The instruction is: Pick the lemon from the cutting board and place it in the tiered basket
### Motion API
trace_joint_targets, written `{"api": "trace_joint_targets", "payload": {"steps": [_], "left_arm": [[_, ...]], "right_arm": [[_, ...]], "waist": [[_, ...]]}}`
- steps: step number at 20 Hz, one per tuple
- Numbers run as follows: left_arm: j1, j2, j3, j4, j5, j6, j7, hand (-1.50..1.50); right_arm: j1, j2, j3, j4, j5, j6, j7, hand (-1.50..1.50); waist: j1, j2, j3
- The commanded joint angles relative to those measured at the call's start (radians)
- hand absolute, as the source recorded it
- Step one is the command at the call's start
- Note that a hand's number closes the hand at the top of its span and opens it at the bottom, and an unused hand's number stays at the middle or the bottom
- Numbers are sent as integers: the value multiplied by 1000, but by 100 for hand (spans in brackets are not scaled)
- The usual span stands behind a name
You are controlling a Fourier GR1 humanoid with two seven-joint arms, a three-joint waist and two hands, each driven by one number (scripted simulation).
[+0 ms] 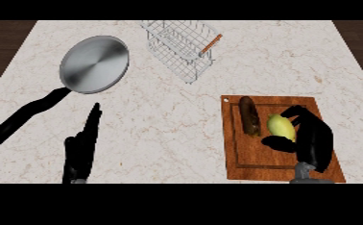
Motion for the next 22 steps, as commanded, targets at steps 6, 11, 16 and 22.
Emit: {"api": "trace_joint_targets", "payload": {"steps": [6, 11, 16, 22], "left_arm": [[-4, 7, -16, 0, -15, -9, 30, 0], [-29, 32, 34, 33, 21, -36, 33, 0], [-11, 14, 28, 43, 9, -18, 2, 0], [8, -9, 12, 42, 6, -12, -8, 0]], "right_arm": [[-65, 53, 352, -44, 150, 335, 545, 150], [-174, 54, 548, -302, 129, 287, 908, 150], [-400, 55, 561, -471, 253, 361, 1045, 150], [-605, 55, 593, -517, 344, 636, 1109, 150]], "waist": [[39, 10, 3], [11, 3, 4], [10, -2, 2], [10, -5, 0]]}}
